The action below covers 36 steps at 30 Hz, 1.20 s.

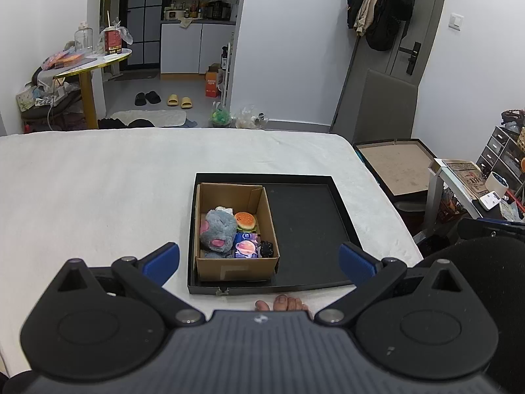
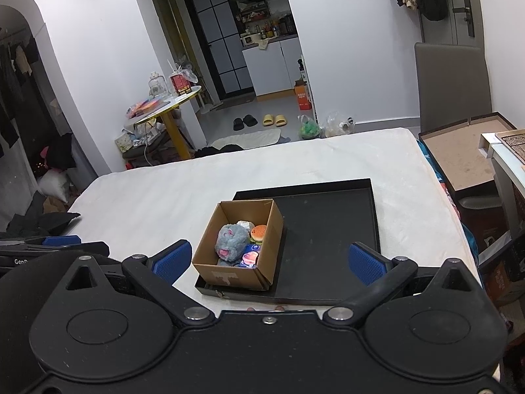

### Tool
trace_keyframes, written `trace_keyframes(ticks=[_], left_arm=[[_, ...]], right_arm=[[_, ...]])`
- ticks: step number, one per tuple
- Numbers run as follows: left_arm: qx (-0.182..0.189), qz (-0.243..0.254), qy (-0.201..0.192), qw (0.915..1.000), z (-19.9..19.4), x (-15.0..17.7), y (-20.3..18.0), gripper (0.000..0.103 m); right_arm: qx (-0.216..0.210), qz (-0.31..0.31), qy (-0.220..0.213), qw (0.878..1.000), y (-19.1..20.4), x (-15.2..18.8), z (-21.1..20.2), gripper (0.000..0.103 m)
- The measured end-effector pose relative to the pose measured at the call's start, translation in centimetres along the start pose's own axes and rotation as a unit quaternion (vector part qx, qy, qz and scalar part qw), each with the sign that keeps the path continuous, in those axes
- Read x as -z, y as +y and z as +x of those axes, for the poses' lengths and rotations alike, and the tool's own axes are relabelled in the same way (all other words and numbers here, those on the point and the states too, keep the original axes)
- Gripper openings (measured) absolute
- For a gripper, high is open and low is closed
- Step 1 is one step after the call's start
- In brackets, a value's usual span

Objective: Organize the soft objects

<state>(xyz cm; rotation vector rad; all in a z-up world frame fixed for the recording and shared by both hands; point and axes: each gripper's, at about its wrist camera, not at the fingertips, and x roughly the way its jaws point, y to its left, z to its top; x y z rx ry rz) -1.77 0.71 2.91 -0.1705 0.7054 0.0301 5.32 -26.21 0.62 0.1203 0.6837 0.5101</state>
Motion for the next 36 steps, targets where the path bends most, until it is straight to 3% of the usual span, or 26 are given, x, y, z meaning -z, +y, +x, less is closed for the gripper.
trace_keyframes(ticks=[36], left_arm=[[0.000,0.002,0.001,1.0000,-0.21,-0.21,-0.27,0.102]], right_arm=[[0.002,0.000,0.002,1.000,-0.02,-0.09,-0.08,0.103]])
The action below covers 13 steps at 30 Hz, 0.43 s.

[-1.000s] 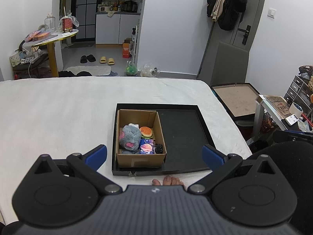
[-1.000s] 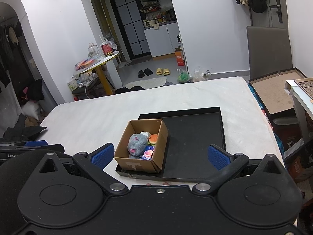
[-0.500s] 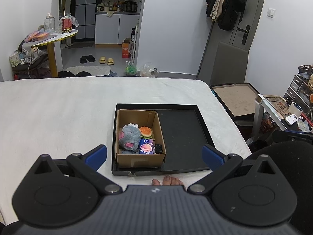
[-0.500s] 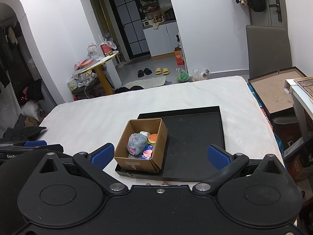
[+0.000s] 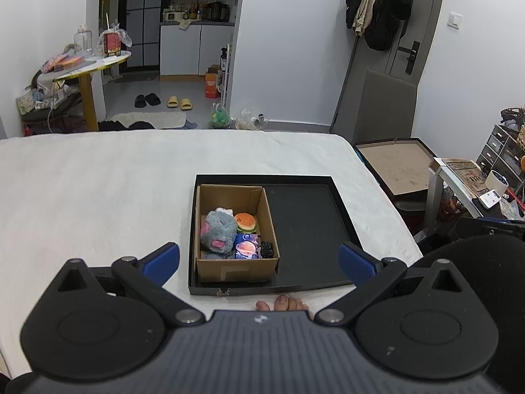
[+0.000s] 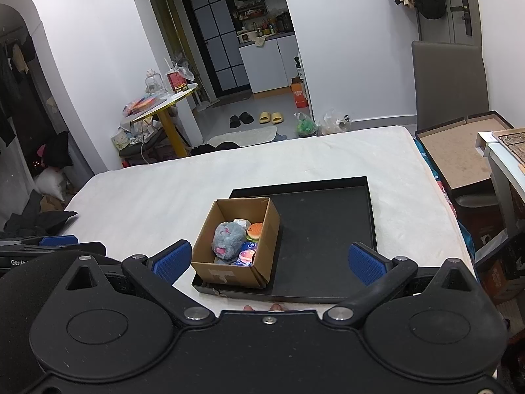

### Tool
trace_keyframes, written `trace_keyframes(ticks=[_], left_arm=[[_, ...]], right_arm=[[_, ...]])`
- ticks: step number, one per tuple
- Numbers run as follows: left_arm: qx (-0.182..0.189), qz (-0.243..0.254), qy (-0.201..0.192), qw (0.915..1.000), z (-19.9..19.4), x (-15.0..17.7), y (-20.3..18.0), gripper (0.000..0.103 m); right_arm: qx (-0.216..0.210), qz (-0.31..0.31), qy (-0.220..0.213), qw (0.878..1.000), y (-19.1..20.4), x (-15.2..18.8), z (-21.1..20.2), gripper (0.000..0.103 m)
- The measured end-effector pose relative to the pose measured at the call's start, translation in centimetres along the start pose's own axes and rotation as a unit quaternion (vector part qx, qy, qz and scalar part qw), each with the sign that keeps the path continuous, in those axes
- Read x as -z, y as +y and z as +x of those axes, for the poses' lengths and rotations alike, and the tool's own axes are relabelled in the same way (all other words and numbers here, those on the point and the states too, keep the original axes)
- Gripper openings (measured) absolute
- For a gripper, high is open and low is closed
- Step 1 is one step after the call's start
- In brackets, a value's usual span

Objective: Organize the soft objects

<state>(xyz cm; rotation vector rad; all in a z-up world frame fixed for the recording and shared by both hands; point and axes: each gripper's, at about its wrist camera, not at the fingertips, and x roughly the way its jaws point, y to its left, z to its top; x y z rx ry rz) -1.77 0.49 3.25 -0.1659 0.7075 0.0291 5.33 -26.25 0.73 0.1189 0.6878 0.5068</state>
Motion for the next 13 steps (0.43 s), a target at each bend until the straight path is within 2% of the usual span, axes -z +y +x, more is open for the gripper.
trace_keyframes(ticks=[13], left_arm=[[0.007,-0.004,0.004,1.0000,0.27,0.07,0.17,0.102]], right_arm=[[0.001,0.001,0.002,1.000,-0.06,0.08,-0.02,0.103]])
